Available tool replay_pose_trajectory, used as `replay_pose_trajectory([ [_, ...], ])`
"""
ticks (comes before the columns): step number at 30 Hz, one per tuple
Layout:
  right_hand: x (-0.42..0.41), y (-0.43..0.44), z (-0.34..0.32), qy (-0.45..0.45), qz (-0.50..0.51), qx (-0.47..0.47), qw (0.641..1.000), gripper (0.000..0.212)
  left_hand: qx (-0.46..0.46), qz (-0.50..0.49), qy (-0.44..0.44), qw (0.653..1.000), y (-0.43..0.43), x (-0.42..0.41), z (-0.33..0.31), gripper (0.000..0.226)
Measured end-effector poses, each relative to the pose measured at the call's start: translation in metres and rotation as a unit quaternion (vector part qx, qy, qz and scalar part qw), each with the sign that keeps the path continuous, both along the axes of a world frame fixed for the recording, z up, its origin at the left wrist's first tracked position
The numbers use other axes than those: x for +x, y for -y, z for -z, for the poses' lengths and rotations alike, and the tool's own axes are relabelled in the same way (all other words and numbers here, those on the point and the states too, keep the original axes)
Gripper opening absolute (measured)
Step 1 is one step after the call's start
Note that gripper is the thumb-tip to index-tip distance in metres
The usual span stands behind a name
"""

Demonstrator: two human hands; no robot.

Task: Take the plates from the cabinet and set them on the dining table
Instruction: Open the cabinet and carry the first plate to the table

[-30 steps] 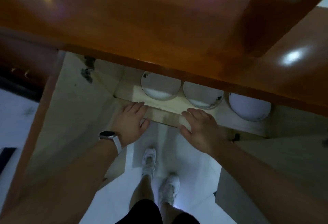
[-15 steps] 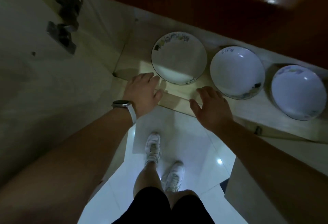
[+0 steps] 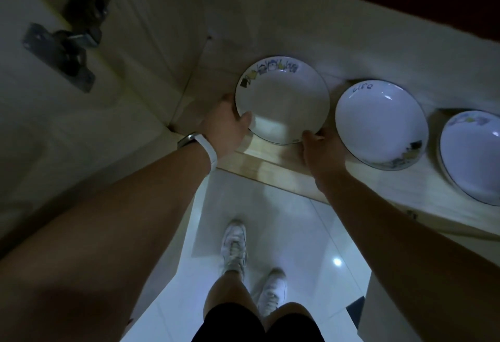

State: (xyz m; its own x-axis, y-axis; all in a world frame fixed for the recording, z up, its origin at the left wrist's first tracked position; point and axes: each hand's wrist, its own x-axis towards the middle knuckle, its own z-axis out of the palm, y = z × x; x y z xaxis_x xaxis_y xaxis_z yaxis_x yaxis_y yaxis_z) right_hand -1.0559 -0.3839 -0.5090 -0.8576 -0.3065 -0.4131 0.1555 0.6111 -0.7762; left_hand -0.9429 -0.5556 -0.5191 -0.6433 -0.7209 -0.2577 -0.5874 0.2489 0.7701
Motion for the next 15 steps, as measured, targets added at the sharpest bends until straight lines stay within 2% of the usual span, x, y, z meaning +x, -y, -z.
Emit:
replay_pose_trajectory([
  [4,-0.002,0.009,0.007,0.056,0.051,-0.064,0.995,0.004,0.024,-0.027,0.004,0.999,0.012,-0.016,0.015,0.032],
  [10,-0.002,0.013,0.012,0.068,0.074,-0.112,0.989,0.016,0.031,-0.058,-0.028,0.997,0.014,-0.021,0.019,0.012],
  [15,0.01,0.007,0.004,0.037,0.055,-0.129,0.989,0.028,0.057,-0.078,-0.065,0.993,0.007,-0.015,0.013,0.015],
])
